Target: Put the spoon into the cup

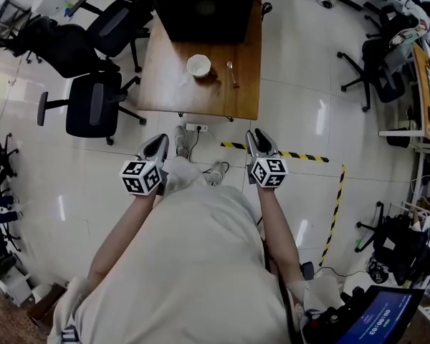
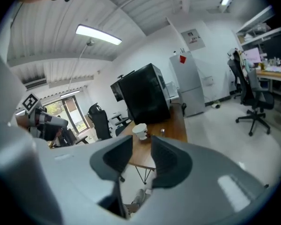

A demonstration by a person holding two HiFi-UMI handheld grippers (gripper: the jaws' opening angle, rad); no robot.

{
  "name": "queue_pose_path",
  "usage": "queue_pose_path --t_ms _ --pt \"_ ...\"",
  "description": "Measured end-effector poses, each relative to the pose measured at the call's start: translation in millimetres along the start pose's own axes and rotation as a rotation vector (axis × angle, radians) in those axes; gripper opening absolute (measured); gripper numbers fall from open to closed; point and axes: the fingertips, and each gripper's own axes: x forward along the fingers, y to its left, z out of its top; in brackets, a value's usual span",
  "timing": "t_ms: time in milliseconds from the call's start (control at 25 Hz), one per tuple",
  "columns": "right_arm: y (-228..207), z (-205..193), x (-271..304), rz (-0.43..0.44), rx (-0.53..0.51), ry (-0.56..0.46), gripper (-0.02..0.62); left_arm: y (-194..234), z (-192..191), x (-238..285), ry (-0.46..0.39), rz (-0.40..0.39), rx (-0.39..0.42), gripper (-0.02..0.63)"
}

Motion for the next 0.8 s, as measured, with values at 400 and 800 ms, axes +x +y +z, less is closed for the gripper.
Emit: queue_pose_path --t_ms 400,800 --pt "9 42 59 -0.12 -0.001 0.0 0.124 49 77 60 0.016 -0.13 0.041 -0.021" --pt "24 76 114 -0.229 0.082 -0.04 0.124 105 127 104 0.053 -0.258 0.095 -0.022"
